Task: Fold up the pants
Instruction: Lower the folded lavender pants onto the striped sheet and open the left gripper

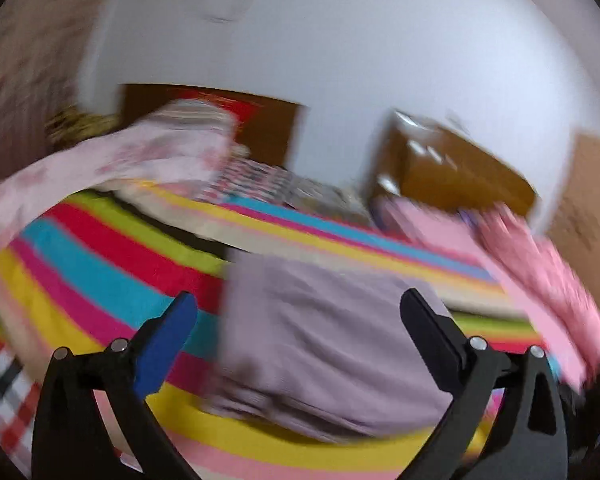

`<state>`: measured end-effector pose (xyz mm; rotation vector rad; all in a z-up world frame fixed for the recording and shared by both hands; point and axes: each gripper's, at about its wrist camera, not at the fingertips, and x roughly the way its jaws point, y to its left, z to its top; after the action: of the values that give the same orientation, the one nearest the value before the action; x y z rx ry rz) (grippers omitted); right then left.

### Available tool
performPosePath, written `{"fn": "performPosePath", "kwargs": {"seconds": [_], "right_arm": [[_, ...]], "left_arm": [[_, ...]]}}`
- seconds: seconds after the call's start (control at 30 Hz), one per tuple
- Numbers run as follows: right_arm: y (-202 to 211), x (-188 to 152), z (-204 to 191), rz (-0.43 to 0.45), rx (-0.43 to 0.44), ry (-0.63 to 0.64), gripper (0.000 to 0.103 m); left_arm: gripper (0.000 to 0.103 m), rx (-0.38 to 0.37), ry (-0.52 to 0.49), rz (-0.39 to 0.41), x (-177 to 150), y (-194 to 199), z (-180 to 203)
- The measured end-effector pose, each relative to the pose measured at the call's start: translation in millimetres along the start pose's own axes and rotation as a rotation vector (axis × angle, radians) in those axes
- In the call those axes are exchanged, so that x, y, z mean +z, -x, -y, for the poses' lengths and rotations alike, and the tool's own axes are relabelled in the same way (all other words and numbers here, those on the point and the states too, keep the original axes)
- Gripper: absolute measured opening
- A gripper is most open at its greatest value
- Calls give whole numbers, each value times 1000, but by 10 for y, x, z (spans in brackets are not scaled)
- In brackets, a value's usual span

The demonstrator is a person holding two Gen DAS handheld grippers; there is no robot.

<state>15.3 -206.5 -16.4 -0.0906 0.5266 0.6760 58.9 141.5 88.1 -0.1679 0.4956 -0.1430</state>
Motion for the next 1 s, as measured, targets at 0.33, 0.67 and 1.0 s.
{"fn": "performPosePath", "kwargs": {"seconds": [0.33, 0.67, 1.0], "right_arm": [[-484, -142, -283, -120, 121, 101, 92], [-433, 68, -351, -126, 74, 118, 92], [-890, 168, -444, -196, 167, 57, 98]], "left_arm": [[101, 251, -227, -243, -722, -764, 191], [102, 133, -42, -288, -780, -825, -256], [102, 132, -52, -285, -809, -751, -218]]}}
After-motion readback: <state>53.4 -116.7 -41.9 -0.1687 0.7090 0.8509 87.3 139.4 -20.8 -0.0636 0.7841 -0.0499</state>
